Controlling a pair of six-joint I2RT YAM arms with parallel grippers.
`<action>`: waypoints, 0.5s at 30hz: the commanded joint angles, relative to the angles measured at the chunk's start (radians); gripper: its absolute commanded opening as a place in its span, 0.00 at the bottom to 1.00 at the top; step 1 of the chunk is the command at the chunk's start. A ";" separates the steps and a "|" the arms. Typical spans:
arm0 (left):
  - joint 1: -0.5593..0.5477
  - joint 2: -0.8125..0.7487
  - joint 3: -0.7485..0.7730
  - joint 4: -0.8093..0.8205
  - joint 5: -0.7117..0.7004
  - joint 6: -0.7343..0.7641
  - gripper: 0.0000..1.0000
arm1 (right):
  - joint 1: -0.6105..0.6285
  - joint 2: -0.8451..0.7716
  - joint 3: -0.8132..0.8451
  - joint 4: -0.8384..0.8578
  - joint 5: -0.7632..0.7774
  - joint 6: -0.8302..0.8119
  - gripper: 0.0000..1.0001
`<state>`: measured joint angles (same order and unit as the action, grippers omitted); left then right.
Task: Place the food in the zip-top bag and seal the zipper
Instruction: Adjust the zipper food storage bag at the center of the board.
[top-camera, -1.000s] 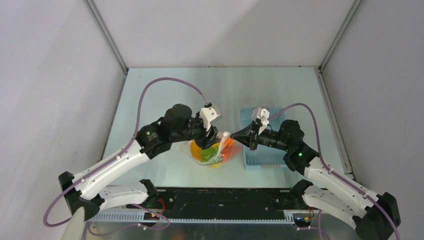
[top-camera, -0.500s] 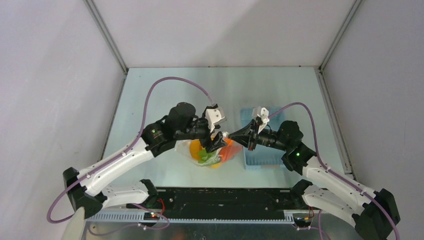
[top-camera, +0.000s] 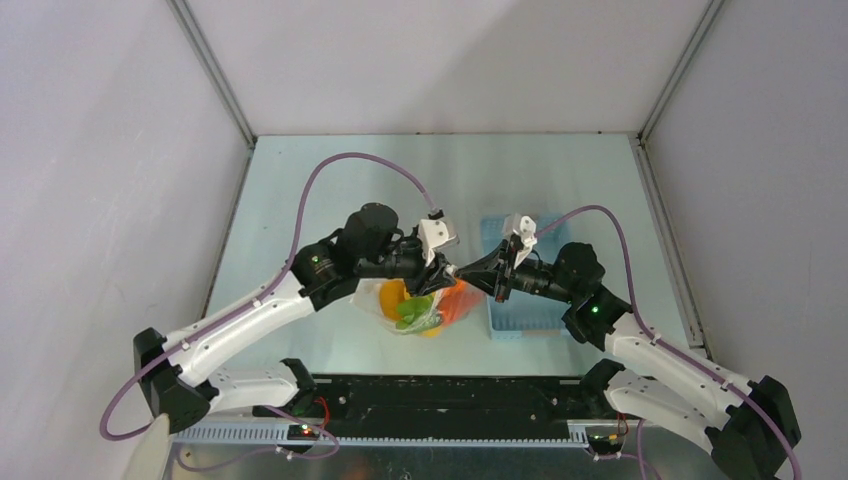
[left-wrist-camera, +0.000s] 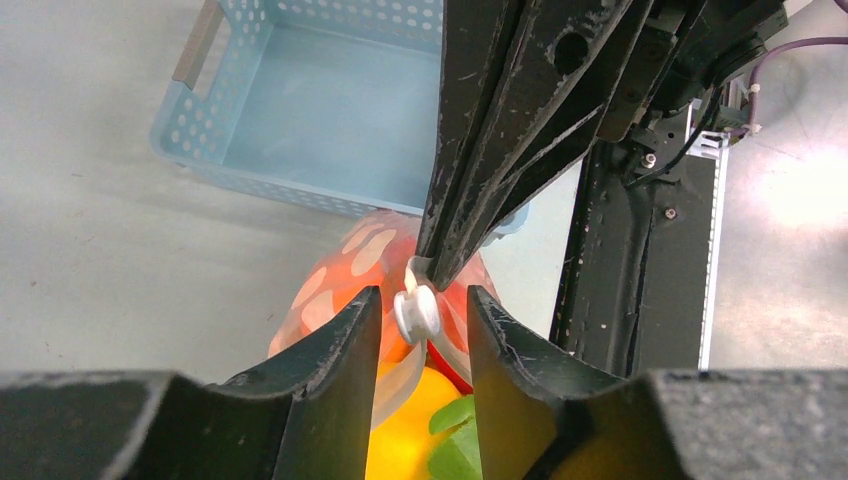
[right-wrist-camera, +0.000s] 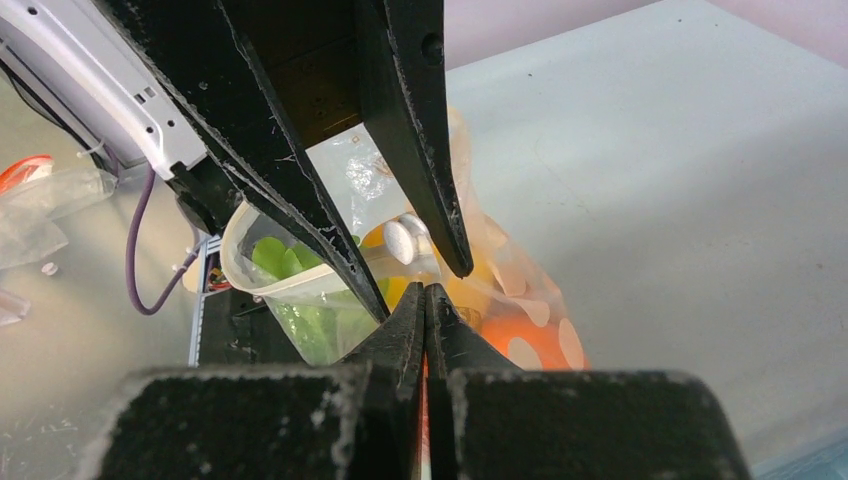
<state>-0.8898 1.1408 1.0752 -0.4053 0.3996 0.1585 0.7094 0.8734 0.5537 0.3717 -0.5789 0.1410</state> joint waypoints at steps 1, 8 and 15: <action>0.001 0.010 0.055 0.028 0.032 0.022 0.42 | 0.013 -0.020 0.005 0.017 0.033 -0.029 0.00; 0.001 0.021 0.069 0.010 0.037 0.030 0.31 | 0.022 -0.028 0.005 -0.012 0.046 -0.055 0.00; 0.001 0.030 0.078 -0.010 0.071 0.058 0.01 | 0.035 -0.046 0.005 -0.063 -0.006 -0.132 0.00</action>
<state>-0.8898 1.1648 1.0966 -0.4198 0.4374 0.1772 0.7319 0.8558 0.5537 0.3305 -0.5446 0.0731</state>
